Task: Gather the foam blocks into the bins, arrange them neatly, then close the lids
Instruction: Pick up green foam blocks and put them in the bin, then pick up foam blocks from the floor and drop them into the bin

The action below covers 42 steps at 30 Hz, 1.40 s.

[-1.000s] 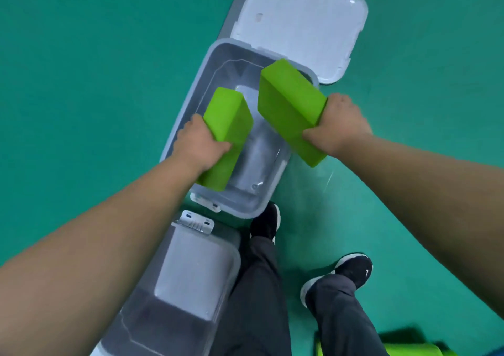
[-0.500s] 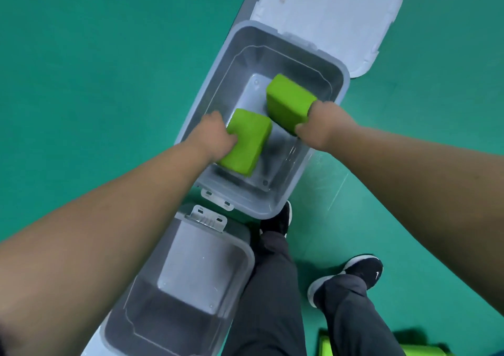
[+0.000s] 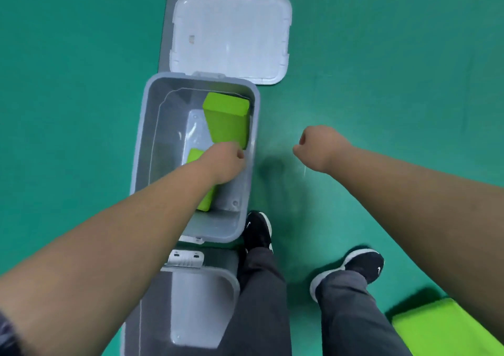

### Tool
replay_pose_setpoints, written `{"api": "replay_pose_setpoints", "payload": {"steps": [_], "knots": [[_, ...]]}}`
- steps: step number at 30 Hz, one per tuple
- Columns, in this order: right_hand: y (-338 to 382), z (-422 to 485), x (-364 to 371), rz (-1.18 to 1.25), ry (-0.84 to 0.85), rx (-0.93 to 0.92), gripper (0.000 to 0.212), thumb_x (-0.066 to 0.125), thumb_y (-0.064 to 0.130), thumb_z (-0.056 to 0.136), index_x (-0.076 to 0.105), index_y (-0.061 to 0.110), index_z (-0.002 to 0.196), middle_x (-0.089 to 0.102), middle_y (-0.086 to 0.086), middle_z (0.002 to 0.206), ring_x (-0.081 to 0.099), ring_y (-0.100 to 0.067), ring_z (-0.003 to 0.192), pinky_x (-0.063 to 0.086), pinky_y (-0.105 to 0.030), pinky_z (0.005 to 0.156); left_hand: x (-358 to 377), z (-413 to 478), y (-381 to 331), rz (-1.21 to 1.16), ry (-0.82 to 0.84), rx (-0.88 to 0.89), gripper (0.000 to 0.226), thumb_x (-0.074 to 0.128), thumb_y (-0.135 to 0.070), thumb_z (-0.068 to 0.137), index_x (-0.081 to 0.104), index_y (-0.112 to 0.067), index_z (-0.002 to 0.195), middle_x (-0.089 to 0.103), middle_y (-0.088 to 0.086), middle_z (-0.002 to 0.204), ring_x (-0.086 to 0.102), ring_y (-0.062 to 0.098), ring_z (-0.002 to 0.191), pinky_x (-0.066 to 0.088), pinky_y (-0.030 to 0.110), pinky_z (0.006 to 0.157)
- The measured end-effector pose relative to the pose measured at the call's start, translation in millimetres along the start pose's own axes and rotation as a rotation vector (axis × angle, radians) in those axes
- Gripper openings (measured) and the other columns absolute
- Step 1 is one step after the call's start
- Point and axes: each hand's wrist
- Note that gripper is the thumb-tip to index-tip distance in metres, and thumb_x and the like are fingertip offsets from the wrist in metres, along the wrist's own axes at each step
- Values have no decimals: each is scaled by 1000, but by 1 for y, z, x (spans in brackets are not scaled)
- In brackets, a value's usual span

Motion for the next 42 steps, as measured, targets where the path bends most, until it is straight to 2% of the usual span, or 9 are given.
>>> {"api": "replay_pose_setpoints", "payload": {"steps": [4,8,10,11,13,18,24,32,42], "knots": [[-95,-24,-14,108,-69,123,30,52,25,90,45,11,65,50,-9,67,51,-30,63,31,-27,50,6,12,-87,110,30,87,26,53,-22,99,68,-13,117,70,8,119,62,30,112,52,36,92],[-196,-51,-19,232,-120,270,26,52,24,90,47,10,68,52,-11,71,55,-33,70,28,-25,49,24,24,-187,236,57,188,24,52,-24,98,67,-13,114,71,8,116,63,30,109,51,34,90],[-248,-69,-16,328,-164,338,20,54,26,91,60,7,91,63,-16,99,61,-36,88,42,-27,59,42,31,-241,315,82,243,23,52,-24,98,67,-14,111,72,9,114,64,30,107,50,33,85],[-279,-81,-14,403,-197,384,29,54,28,93,62,7,112,61,-16,118,61,-36,102,49,-31,73,55,34,-275,364,95,278,23,52,-24,98,67,-13,111,72,9,113,64,31,107,48,32,83],[-317,-100,-9,511,-252,421,50,56,32,95,51,12,140,51,-14,141,57,-34,121,46,-37,93,69,38,-324,404,98,319,24,52,-23,99,67,-12,113,72,10,114,64,31,108,47,31,83],[-452,-184,17,722,-357,621,66,58,39,94,39,16,152,47,-14,149,54,-34,127,46,-40,100,143,22,-495,430,133,480,42,54,-25,98,51,-11,138,67,12,124,62,33,111,45,31,81],[-573,-297,73,904,-417,848,68,59,43,94,38,17,154,49,-19,146,52,-36,129,45,-42,102,244,-30,-637,630,259,700,45,53,-32,100,48,-14,141,66,11,129,61,32,115,47,33,88],[-656,-403,175,1104,-519,1149,66,62,40,93,44,11,150,53,-23,145,52,-37,132,42,-39,106,388,-79,-717,857,405,860,43,53,-39,102,55,-15,138,64,10,133,60,30,116,45,31,90],[-672,-448,320,1274,-416,1359,57,58,36,98,49,6,146,51,-28,140,49,-39,133,41,-40,108,545,-82,-755,1187,540,1023,41,52,-33,102,55,-15,139,64,10,135,60,32,120,46,33,95]]}}
Point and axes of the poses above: each hand's wrist, its own z-axis towards the middle knuckle, its own x-axis out of the palm, y = z × x
